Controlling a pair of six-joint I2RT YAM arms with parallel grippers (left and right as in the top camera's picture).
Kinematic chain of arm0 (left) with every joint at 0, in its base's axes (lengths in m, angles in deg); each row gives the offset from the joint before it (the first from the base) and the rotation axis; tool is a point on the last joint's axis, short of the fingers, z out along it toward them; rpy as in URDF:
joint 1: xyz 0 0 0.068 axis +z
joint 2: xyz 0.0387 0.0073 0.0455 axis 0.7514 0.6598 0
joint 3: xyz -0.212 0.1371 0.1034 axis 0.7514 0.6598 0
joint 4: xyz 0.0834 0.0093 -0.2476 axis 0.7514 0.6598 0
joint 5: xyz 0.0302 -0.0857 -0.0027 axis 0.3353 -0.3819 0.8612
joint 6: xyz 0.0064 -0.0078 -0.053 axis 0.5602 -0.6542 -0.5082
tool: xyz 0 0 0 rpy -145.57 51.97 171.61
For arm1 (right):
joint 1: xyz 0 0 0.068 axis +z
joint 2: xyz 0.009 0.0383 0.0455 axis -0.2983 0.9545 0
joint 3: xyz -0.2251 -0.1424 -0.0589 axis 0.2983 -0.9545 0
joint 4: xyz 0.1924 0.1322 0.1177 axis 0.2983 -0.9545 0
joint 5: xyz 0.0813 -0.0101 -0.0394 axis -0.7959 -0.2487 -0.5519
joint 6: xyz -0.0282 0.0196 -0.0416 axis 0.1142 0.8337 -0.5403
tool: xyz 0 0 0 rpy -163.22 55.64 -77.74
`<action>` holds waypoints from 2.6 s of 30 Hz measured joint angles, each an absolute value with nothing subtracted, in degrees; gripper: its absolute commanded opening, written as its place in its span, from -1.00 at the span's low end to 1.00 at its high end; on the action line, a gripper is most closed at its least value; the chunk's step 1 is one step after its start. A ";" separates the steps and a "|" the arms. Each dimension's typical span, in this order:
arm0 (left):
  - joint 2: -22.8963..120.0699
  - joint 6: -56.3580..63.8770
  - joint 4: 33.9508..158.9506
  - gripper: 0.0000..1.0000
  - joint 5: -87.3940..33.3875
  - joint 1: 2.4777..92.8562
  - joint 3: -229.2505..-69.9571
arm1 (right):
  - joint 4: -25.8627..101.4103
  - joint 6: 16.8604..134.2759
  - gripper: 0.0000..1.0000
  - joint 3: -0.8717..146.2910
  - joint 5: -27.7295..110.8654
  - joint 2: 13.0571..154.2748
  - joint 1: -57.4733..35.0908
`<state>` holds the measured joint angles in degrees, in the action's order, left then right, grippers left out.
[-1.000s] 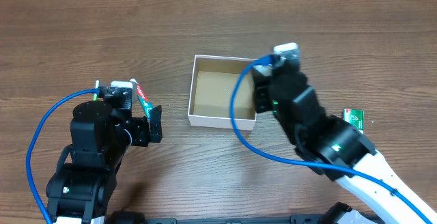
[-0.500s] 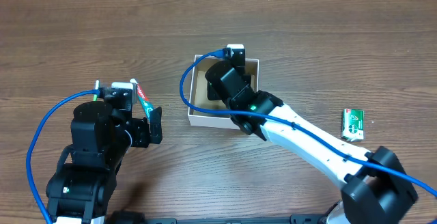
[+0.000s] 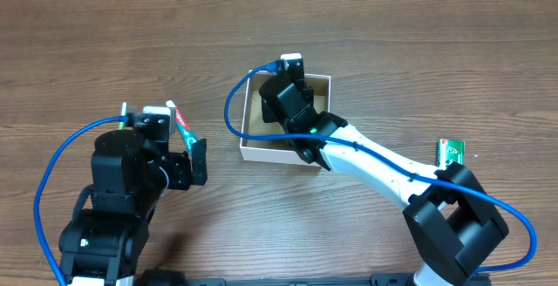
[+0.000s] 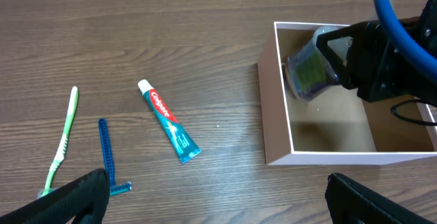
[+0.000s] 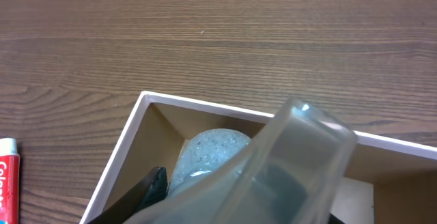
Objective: Pack container
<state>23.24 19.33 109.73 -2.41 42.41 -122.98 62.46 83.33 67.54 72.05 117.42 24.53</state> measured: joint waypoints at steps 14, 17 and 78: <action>23.24 19.33 110.47 1.00 -2.41 42.41 -122.98 | 53.50 79.39 1.00 68.15 70.32 111.13 24.58; 23.24 19.33 110.47 1.00 -2.41 42.41 -123.03 | 42.33 79.98 1.00 68.44 75.46 94.02 23.05; 23.35 19.33 113.73 1.00 -2.41 42.45 -123.09 | -1.16 69.05 -0.93 85.38 40.16 114.39 -26.92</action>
<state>23.35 19.33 113.73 -2.41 42.45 -123.09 -1.16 69.05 85.38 40.16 114.39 -26.92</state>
